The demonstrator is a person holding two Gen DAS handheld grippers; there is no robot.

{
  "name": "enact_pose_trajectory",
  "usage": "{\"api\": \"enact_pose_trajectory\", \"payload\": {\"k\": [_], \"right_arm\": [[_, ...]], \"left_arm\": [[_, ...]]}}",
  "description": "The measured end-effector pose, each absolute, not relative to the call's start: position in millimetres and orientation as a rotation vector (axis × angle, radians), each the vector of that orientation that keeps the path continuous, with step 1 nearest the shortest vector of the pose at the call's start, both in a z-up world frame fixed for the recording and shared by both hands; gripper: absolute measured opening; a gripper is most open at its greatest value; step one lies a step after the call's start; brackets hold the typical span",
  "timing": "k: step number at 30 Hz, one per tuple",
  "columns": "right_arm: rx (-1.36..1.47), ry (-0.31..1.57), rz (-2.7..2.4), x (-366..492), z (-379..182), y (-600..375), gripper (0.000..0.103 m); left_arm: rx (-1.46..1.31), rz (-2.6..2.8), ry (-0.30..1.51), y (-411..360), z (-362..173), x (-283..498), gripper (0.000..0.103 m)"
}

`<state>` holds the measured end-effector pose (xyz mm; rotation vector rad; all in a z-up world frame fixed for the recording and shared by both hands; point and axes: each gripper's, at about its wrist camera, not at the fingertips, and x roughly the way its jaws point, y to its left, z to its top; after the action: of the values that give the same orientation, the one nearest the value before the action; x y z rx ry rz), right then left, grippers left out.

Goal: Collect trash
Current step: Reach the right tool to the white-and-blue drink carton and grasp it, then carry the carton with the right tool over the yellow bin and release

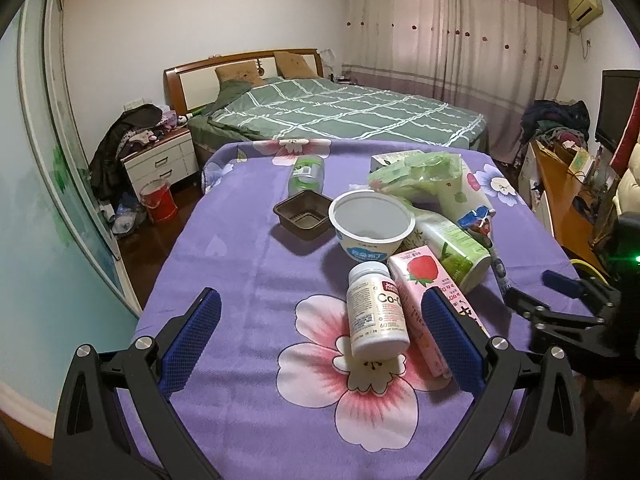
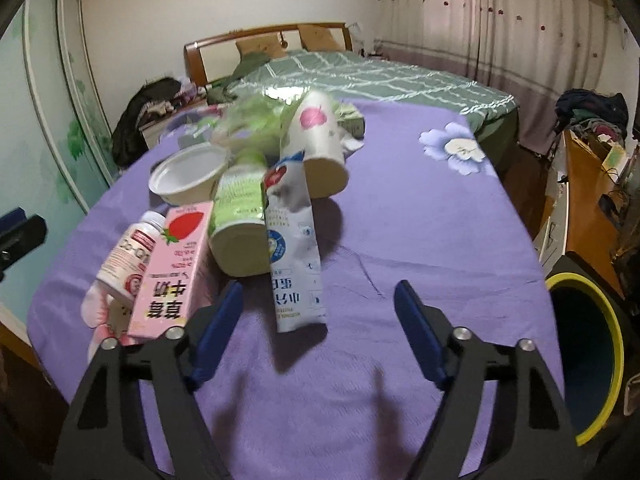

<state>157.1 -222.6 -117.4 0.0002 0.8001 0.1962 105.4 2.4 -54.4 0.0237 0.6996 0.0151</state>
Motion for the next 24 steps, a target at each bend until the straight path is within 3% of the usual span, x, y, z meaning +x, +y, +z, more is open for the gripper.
{"api": "enact_pose_trajectory", "payload": {"k": [4,6,7,10,12,24], "right_arm": [[-0.002,0.825,0.201,169,-125,-218,0.054],[0.001,0.836,0.205,172,-128,-218,0.040],[0.002,0.838,0.204,173,-129,-218,0.026],[0.007,0.831,0.218,169,-127,-219,0.011],[0.025,0.833,0.243,167,-125,-221,0.006],[0.091,0.768,0.223,128,-93,-264,0.006]], "left_arm": [[0.029,0.004,0.713,-1,-59,112,0.099],[0.027,-0.002,0.720,-2,-62,117,0.099],[0.027,-0.004,0.722,-2,-63,118,0.099],[0.027,-0.011,0.729,-5,-66,123,0.099],[0.028,-0.015,0.732,-6,-67,126,0.099],[0.045,-0.065,0.740,-23,-70,127,0.099]]}}
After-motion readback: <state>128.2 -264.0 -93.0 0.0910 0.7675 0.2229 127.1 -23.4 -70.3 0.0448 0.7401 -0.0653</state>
